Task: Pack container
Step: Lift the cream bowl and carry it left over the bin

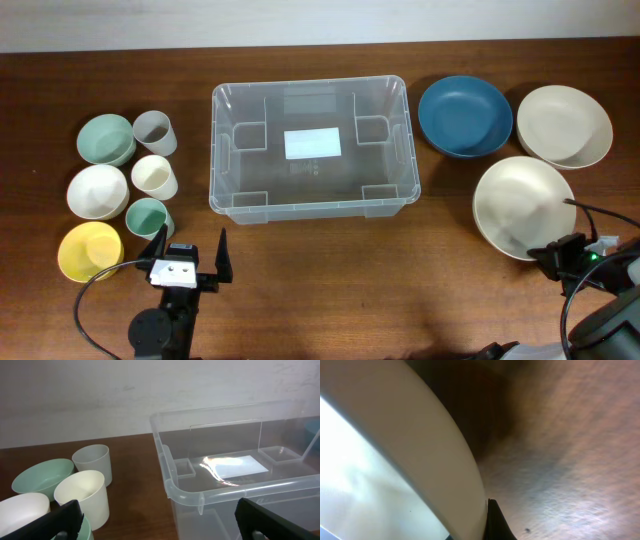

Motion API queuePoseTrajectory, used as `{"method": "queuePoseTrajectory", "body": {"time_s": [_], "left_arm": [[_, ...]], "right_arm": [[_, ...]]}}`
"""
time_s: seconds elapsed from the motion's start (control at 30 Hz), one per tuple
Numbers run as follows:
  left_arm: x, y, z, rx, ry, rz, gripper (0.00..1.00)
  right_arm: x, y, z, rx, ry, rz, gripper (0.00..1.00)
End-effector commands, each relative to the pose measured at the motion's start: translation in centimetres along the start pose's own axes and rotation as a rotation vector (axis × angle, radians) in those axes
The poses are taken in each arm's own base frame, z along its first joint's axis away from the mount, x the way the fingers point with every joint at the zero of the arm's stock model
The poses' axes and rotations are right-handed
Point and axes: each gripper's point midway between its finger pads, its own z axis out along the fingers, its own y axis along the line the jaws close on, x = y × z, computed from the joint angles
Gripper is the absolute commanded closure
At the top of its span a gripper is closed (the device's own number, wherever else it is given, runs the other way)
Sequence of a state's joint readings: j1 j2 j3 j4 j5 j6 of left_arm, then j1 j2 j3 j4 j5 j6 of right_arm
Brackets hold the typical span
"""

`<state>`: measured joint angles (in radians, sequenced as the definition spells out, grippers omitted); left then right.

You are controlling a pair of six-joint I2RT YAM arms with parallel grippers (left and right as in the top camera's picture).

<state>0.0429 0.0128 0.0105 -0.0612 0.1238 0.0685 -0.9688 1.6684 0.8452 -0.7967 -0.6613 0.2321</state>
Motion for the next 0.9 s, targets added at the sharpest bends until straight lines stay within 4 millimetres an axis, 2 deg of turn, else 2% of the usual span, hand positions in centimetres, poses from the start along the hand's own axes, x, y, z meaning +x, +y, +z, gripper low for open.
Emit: {"method": "queuePoseTrajectory", "body": {"time_s": [0.0,0.1,0.23,0.43,0.5,0.67,0.77,0.87], "left_arm": [[0.1,0.0,0.0,0.000,0.001,0.015,0.01],[0.1,0.0,0.0,0.000,0.001,0.015,0.01],[0.1,0.0,0.0,0.000,0.001,0.015,0.01],[0.1,0.0,0.0,0.000,0.001,0.015,0.01],[0.1,0.0,0.0,0.000,0.001,0.015,0.01],[0.1,0.0,0.0,0.000,0.001,0.015,0.01],[0.1,0.0,0.0,0.000,0.001,0.015,0.01],[0.1,0.0,0.0,0.000,0.001,0.015,0.01]], "right_arm": [[0.6,2.1,-0.2,-0.149,0.030,-0.068,0.96],[1.2,3.5,-0.9,-0.219,0.036,-0.114,0.96],[1.7,5.6,-2.8,-0.274,0.008,-0.165,0.96],[2.1,10.2,-8.5,-0.292,-0.116,-0.293,0.96],[3.0,12.8,-10.9,-0.300,-0.153,-0.357,0.96],[6.1,19.0,-13.8,-0.285,-0.206,-0.483,0.96],[8.6,23.5,-14.0,-0.283,-0.218,-0.581,0.96],[11.7,27.6,-12.8,-0.313,-0.210,-0.666,0.96]]}}
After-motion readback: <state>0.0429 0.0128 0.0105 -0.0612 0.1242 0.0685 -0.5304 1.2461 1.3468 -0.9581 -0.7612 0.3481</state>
